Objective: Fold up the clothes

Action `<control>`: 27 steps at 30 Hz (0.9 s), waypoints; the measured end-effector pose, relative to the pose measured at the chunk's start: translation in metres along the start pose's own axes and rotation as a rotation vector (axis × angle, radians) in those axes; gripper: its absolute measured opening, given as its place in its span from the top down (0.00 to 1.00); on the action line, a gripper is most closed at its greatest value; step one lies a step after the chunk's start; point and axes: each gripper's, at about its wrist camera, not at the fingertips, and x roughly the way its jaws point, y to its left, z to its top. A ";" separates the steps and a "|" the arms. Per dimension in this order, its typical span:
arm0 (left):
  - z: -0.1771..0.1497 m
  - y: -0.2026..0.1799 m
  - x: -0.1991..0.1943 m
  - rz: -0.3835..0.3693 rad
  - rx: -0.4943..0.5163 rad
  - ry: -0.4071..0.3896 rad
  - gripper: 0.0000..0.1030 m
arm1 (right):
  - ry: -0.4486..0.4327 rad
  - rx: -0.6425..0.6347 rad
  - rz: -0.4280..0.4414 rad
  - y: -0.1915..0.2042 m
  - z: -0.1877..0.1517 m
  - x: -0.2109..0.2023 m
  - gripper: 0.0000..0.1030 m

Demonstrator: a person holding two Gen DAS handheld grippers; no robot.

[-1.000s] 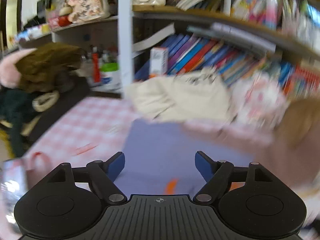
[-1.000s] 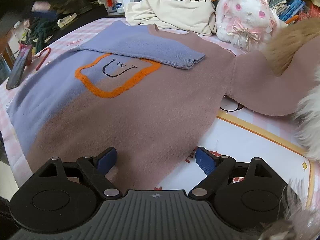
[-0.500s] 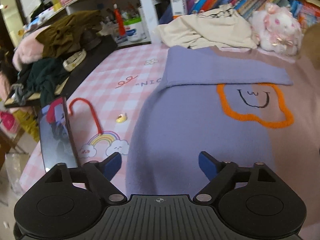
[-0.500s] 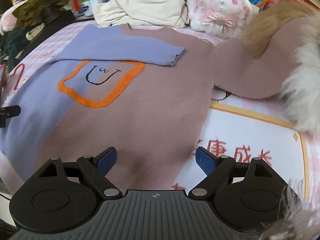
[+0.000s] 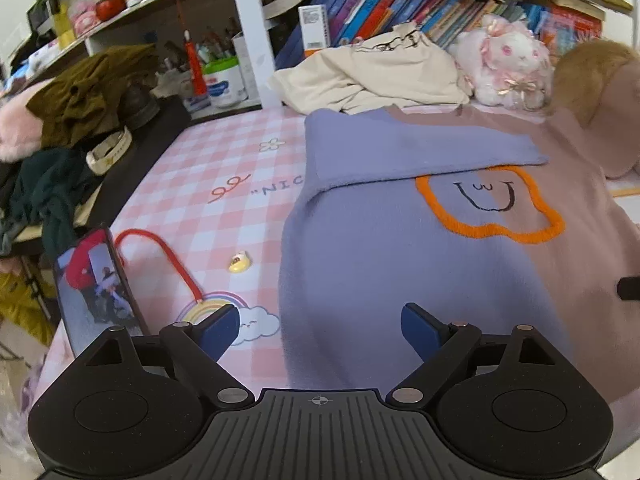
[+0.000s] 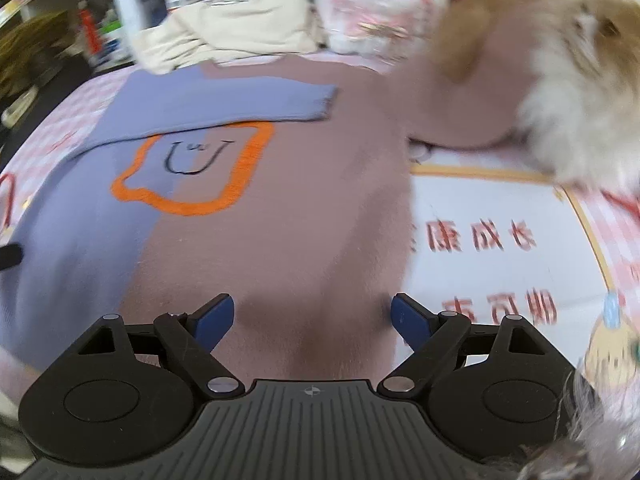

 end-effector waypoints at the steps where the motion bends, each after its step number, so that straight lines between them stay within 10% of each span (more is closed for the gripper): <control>1: -0.001 0.002 0.000 -0.008 0.005 0.000 0.12 | -0.001 0.019 -0.007 0.000 -0.002 0.000 0.17; 14: -0.008 0.039 0.010 -0.148 -0.096 0.005 0.15 | -0.035 0.097 -0.087 0.011 -0.022 -0.014 0.26; 27: -0.011 0.045 0.034 -0.203 -0.155 0.084 0.77 | -0.020 0.156 -0.114 0.001 -0.030 -0.013 0.51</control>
